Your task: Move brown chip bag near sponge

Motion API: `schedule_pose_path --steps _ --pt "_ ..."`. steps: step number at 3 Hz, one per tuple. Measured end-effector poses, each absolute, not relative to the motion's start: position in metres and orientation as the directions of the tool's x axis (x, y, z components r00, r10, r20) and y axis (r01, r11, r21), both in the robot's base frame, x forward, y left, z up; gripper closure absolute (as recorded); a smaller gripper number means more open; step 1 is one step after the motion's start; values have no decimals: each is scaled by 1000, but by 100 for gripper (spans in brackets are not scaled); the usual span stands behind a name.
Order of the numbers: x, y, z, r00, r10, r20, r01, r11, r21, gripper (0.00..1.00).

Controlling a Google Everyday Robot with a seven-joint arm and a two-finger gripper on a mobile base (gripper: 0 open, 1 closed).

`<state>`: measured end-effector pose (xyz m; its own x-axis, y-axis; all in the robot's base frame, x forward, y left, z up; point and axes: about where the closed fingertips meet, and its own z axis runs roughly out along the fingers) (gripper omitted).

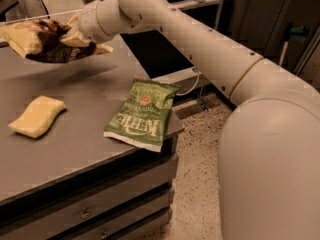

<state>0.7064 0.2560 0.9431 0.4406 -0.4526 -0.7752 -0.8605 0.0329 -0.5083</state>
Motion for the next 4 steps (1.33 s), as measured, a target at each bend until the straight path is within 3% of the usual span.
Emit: schedule_pose_path --steps 2,4 --pt "636 278 889 295 -515 -805 -919 79 -387 100" --pt "617 286 864 240 -532 -812 -940 82 -332 59"
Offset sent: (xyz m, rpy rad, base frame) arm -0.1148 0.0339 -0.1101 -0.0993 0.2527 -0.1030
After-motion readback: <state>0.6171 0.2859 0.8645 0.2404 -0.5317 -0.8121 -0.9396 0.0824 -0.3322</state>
